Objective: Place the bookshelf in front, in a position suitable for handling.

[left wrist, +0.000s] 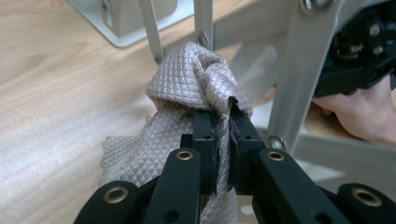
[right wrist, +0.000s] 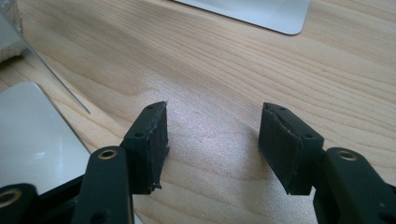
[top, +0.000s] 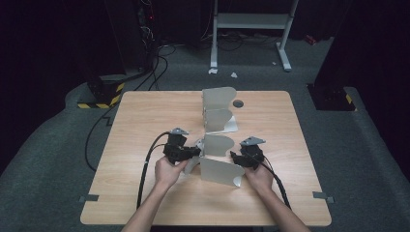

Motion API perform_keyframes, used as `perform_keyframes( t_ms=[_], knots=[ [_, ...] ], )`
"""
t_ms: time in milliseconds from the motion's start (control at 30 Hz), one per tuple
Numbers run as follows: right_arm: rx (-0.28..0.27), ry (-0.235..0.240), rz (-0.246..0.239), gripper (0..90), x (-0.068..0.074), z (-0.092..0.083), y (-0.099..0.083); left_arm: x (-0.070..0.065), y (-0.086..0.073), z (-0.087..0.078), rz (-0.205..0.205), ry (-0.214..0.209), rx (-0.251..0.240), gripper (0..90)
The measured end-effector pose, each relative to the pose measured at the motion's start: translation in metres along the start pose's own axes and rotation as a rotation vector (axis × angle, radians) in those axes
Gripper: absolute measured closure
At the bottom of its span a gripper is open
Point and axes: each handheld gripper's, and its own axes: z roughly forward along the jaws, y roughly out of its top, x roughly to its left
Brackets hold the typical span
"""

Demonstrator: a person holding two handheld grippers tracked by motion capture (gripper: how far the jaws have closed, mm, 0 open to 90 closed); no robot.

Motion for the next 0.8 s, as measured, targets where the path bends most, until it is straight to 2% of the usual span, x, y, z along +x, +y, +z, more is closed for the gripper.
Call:
perform_keyframes(
  t_ms=[67, 100, 267, 333, 433, 567, 667, 800],
  knots=[
    [0.0, 0.0, 0.0, 42.6, 0.0, 0.0, 0.0, 0.001, 0.0, 0.007, -0.002, 0.004, 0.004, 83.0],
    [0.0, 0.0, 0.0, 42.6, 0.0, 0.0, 0.0, 0.001, 0.0, 0.011, 0.004, 0.014, 0.014, 83.1],
    [0.0, 0.001, 0.0, 42.6, 0.0, 0.0, 0.0, 0.008, -0.005, 0.031, -0.018, 0.036, 0.068, 83.2],
    [0.0, 0.001, 0.0, 42.6, 0.0, 0.0, 0.0, 0.01, -0.01, 0.04, -0.02, 0.039, 0.099, 83.2],
    [0.0, 0.001, 0.0, 42.6, 0.0, 0.0, 0.0, 0.013, -0.014, 0.046, -0.036, 0.027, 0.109, 83.2],
    [0.0, 0.001, 0.0, 42.6, 0.0, 0.0, 0.0, 0.01, -0.018, 0.039, -0.02, 0.037, 0.108, 83.2],
    [0.0, 0.001, -0.001, 42.6, 0.0, 0.0, 0.0, 0.005, -0.026, 0.027, -0.017, 0.015, 0.102, 83.1],
    [0.0, 0.001, 0.0, 42.6, 0.0, 0.0, 0.0, -0.003, -0.039, 0.02, -0.004, -0.019, 0.127, 83.0]
  ],
)
